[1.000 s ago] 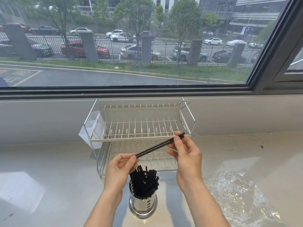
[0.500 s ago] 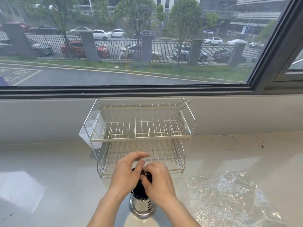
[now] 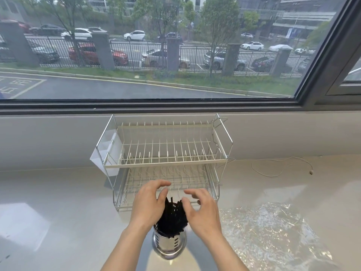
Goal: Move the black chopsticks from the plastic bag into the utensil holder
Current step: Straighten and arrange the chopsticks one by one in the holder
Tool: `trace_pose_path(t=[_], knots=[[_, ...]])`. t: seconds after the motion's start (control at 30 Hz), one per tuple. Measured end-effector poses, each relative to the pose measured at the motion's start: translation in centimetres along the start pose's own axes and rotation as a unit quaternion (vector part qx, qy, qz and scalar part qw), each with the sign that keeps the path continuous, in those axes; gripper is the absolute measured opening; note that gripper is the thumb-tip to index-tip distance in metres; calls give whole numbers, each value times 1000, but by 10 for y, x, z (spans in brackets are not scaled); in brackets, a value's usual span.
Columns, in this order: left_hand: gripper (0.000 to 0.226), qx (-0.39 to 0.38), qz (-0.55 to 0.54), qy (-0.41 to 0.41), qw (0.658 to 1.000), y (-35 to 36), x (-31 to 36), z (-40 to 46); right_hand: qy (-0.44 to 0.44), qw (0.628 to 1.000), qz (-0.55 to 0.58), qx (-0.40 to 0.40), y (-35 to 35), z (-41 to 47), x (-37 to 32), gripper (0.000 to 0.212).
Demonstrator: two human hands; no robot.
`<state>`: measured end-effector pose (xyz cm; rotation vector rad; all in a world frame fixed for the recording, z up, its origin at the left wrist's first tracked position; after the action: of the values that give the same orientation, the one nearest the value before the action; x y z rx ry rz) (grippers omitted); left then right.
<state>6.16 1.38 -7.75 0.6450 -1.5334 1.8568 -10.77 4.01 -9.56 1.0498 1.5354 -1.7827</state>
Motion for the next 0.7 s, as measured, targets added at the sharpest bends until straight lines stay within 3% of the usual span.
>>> trace_pose_path(t=[0.17, 0.4, 0.57, 0.7], knots=[[27, -134, 117, -11, 984, 15, 8, 14, 44, 999, -13, -8, -4, 8, 11, 16], [17, -112, 171, 2, 979, 16, 10, 16, 68, 998, -11, -8, -2, 4, 21, 14], [6, 82, -33, -29, 996, -29, 34, 25, 144, 985, 96, -8, -10, 5, 18, 10], [7, 210, -295, -70, 930, -67, 42, 28, 234, 921, 305, -56, -16, 9, 0, 20]])
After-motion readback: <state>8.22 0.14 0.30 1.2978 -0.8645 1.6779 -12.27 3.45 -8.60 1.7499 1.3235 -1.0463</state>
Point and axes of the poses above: each hand's wrist, its own z-axis towards the middle knuckle, its own y-axis out of the palm, x = y × z, the point moved 2 cm from there along z, towards the middle knuckle, and after that the axes turned 6 degrees about y, right-handed, at the moved point
